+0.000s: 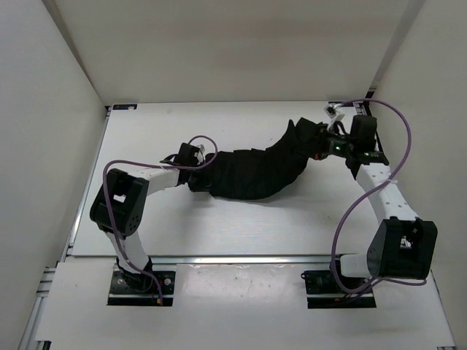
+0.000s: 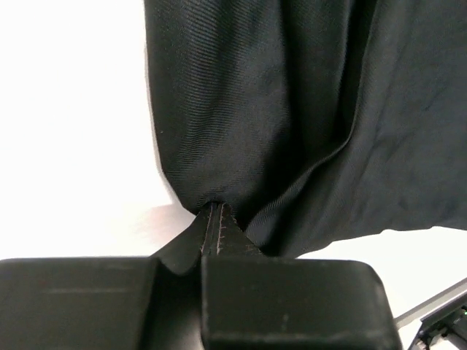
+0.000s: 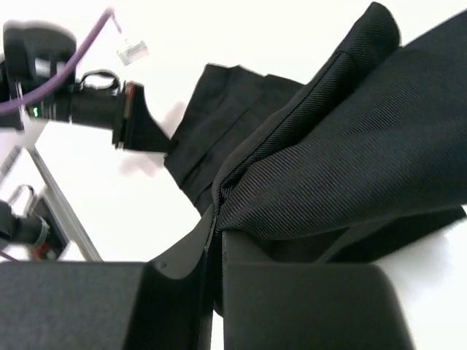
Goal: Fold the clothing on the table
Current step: Fold the skirt
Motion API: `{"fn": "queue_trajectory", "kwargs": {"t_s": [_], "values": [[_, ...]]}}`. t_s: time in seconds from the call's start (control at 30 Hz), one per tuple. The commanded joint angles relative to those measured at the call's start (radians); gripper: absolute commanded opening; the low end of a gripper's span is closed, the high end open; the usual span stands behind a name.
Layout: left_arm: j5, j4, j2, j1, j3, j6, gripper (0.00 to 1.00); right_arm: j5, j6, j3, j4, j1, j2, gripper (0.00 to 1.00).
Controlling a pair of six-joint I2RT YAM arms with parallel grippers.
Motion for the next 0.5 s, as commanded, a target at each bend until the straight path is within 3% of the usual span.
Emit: {"fn": "queue_trajectory", "kwargs": {"t_s": [0.0, 0.17, 0.47], "values": [[0.017, 0.022, 0.040, -0.033, 0.043, -0.002, 0.00, 0.086, -0.107, 0.076, -0.047, 0.117, 0.017, 0.00], [0.050, 0.058, 0.048, -0.076, 0.035, -0.027, 0.00, 0.299, -0.186, 0.110, -0.052, 0.268, 0.049, 0.00], [0.081, 0.098, 0.019, -0.063, -0.017, -0.027, 0.00, 0.418, -0.266, 0.157, -0.038, 0.454, 0.131, 0.00]]}}
